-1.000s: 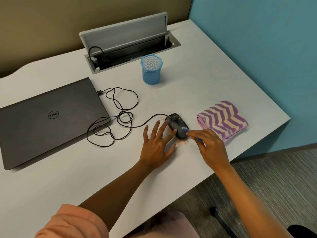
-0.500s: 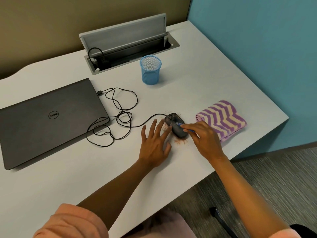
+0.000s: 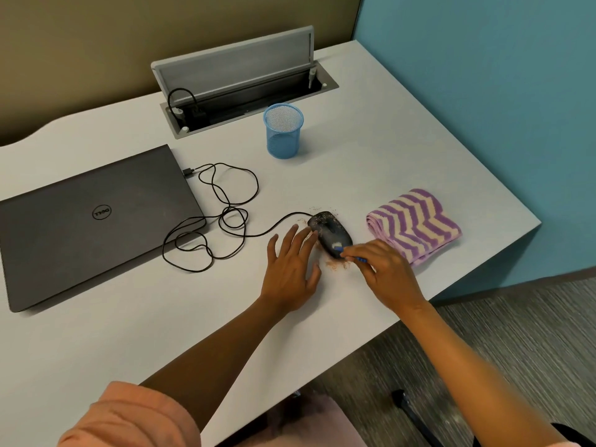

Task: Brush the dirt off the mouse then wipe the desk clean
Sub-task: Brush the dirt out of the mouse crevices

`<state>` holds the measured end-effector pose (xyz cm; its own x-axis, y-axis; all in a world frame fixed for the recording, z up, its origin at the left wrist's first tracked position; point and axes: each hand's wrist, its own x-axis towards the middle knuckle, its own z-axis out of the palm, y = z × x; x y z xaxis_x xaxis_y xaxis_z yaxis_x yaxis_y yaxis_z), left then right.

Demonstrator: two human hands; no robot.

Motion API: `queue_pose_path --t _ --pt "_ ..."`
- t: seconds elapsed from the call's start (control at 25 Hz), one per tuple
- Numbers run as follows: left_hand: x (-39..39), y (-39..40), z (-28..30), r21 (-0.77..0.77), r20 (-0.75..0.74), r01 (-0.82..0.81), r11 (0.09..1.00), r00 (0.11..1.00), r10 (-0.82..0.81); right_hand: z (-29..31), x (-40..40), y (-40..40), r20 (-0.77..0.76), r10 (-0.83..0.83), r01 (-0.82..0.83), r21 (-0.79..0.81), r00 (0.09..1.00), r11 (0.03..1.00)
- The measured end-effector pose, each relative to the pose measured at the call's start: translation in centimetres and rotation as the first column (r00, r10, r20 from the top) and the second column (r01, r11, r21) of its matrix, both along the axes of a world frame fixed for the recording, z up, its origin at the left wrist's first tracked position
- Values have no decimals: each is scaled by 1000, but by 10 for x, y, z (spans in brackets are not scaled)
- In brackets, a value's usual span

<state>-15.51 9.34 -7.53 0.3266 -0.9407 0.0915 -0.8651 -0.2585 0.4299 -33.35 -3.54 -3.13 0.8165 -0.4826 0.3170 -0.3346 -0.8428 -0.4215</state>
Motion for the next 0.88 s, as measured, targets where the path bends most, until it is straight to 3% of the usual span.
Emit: queue_pose_path --t 0.12,0.28,0.44,0.52,0.68,0.8,0.88 --pt "-5 2 -1 -5 -26 -21 1000 999 21 -8 -16 11 70 -5 4 16 998 1000" --pt "-20 2 -1 7 -60 -25 1000 998 25 -4 9 -5 103 -182 169 123 978 978" --pt "-23 -3 1 -21 -73 -28 999 997 26 -15 -17 7 81 -117 106 123 990 987" --pt "-24 -4 2 -9 -56 -18 1000 998 18 -16 -29 7 122 -164 137 202 979 970" --pt "-31 -6 2 37 82 80 996 993 -83 -1 -2 -15 265 -375 205 501 888 841" --pt "-34 -8 0 104 184 115 988 974 -133 -5 19 -27 200 -467 214 690 861 691" --pt "-34 -7 -2 136 221 112 984 965 -140 -10 27 -36 140 -488 252 717 861 650"
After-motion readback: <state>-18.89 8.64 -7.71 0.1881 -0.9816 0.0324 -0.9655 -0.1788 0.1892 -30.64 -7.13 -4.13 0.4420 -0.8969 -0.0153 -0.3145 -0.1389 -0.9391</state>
